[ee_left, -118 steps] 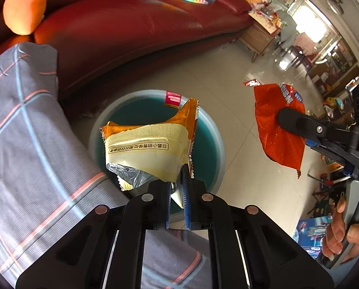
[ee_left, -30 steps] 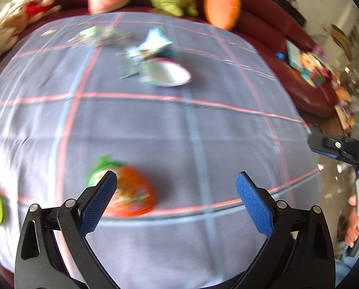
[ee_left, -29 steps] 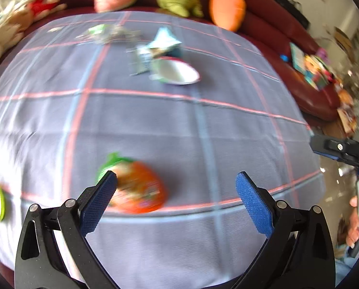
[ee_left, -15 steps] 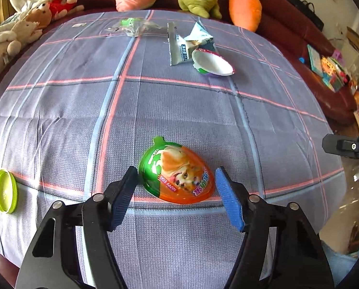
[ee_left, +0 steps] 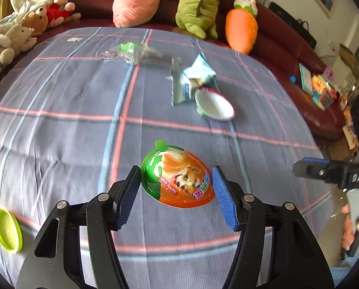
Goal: Collect trash
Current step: 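Grasp the green-orange egg wrapper with the left tool while the right tool grasps the white cup lid, then carry the egg wrapper and cup lid over the teal bin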
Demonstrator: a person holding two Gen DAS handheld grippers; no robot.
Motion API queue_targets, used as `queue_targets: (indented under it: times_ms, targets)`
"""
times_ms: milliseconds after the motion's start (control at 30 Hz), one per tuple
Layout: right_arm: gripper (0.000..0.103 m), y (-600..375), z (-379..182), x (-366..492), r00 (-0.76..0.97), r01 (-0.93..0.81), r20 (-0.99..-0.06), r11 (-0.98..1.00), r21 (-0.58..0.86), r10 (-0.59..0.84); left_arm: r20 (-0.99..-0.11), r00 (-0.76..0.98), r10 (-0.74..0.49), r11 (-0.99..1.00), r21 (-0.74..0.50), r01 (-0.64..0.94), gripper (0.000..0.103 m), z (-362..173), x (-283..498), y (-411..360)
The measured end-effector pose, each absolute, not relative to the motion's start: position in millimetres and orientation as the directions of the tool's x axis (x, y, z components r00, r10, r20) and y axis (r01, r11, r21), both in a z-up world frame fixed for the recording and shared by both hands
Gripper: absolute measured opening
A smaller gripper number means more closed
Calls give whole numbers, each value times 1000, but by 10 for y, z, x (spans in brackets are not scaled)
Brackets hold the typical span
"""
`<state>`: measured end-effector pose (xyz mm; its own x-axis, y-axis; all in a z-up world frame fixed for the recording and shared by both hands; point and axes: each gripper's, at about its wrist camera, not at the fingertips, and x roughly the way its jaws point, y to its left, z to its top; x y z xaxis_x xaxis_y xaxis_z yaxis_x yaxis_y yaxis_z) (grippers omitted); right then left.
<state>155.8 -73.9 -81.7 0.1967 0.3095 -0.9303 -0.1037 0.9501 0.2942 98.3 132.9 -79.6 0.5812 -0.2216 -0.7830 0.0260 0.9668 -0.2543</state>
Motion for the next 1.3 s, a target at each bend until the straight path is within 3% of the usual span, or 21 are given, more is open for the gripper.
queue_targets:
  times_ms: [400,700,733,767,833,1300]
  targets:
    - [85,146,-926,2324,171,-503,-937,844,183,306,-762,592,-262,929,-366,-60,62,-781,1465,1969]
    - [85,529,-1170,2546,116,-670,-956,732,126,270,-769,576,-277,914,-396,-88,62,-888,1630,2038]
    - [85,552,-1167,2539,123,-685,-954,719,118,273,-770,575,-277,914,-395,-88,62,-891,1640,2034]
    - [76,555,-1162,2530,122,-692,-950,710,125,287,-771,574,-276,915,-394,-89,62,-892,1653,2035]
    - [58,543,-1171,2550,97,-678,-950,718,155,297,-775,569,-276,916,-392,-90,62,-898,1661,2019]
    - [58,-462,-820,2289,177,-378,-905,876,300,386,-773,541,-332,929,-368,45,62,-727,1615,1320]
